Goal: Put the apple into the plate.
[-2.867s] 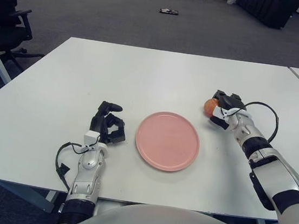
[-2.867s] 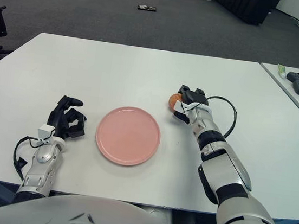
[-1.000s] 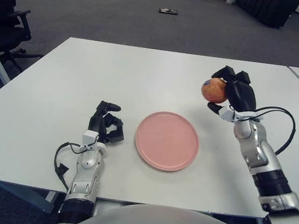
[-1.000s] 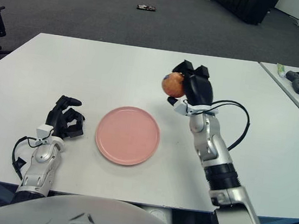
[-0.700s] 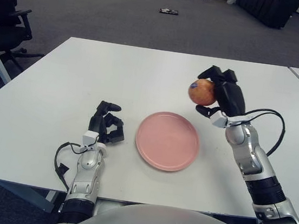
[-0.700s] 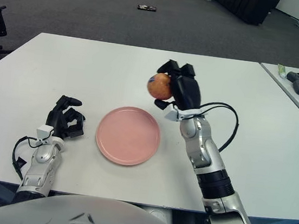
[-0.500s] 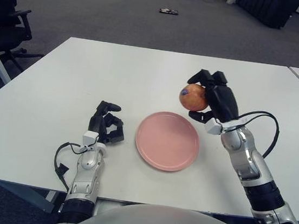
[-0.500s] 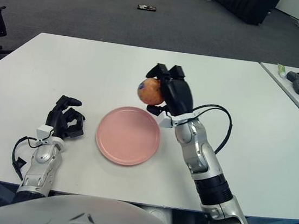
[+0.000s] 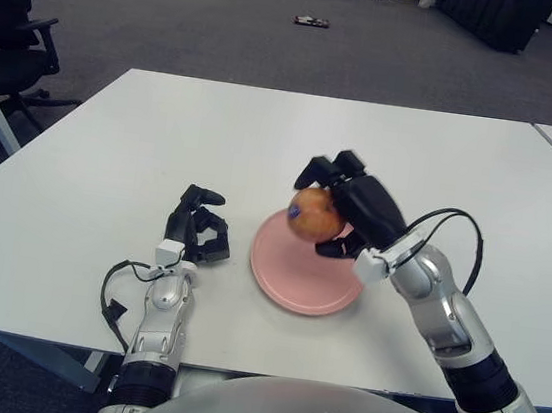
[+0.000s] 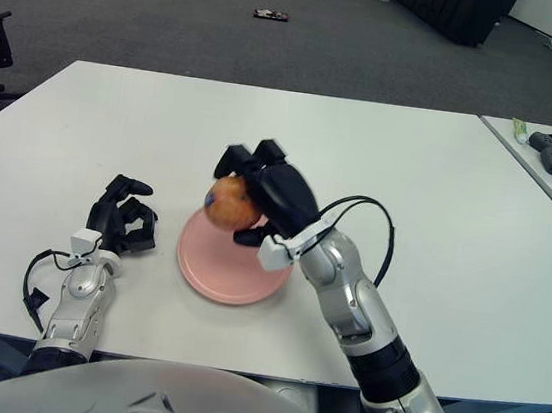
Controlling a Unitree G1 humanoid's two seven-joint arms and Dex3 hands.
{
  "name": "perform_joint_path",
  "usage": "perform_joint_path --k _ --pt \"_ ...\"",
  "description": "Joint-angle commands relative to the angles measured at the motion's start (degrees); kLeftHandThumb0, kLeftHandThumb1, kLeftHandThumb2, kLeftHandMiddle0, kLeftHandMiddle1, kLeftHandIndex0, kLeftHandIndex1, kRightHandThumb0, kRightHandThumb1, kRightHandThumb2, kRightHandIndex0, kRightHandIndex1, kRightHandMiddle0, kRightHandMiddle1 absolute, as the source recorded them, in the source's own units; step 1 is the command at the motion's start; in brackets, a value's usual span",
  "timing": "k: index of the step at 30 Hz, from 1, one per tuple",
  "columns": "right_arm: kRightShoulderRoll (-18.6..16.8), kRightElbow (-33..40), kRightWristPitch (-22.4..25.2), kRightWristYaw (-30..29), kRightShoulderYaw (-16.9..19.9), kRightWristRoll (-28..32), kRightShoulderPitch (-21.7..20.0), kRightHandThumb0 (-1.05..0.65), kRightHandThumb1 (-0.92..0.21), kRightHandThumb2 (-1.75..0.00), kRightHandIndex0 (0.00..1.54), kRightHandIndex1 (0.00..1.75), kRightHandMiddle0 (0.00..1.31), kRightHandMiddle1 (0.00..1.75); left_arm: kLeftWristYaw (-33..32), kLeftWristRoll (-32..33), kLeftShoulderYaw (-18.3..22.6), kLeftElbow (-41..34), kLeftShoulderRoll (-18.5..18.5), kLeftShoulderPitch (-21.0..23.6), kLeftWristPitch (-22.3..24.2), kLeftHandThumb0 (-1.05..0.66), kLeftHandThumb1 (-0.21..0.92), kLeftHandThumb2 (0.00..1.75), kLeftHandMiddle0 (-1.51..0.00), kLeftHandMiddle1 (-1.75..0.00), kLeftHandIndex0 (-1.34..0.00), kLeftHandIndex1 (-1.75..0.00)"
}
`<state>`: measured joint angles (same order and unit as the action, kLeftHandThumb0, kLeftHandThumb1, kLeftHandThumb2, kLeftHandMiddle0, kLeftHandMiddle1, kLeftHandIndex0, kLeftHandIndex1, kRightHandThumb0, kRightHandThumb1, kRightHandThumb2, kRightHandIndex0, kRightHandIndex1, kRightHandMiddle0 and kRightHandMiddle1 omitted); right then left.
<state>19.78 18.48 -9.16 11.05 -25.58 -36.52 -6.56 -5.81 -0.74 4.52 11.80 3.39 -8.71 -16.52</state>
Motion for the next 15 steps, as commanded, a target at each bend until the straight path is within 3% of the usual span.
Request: perform_joint_path --k 1,15 --pt "-0.8 -3.73 -1.0 0.93 -0.92 0.81 -1.49 0.0 0.0 -1.67 0.86 1.71 0.61 1.75 -0.35 -0.12 0.18 2.62 -0.14 -0.71 1.44 -0.01 0.12 1.54 -0.75 -1.75 -0.56 -1.7" --pt "0.24 -16.39 -8.69 4.02 -8.77 -5.4 -4.63 0.0 -0.01 -1.67 0.85 1.73 0.6 1.75 -1.25 -0.62 0.29 3.3 -0.09 -0.43 0.01 -0.01 0.14 1.52 -0.73 -1.75 -0.54 -1.71"
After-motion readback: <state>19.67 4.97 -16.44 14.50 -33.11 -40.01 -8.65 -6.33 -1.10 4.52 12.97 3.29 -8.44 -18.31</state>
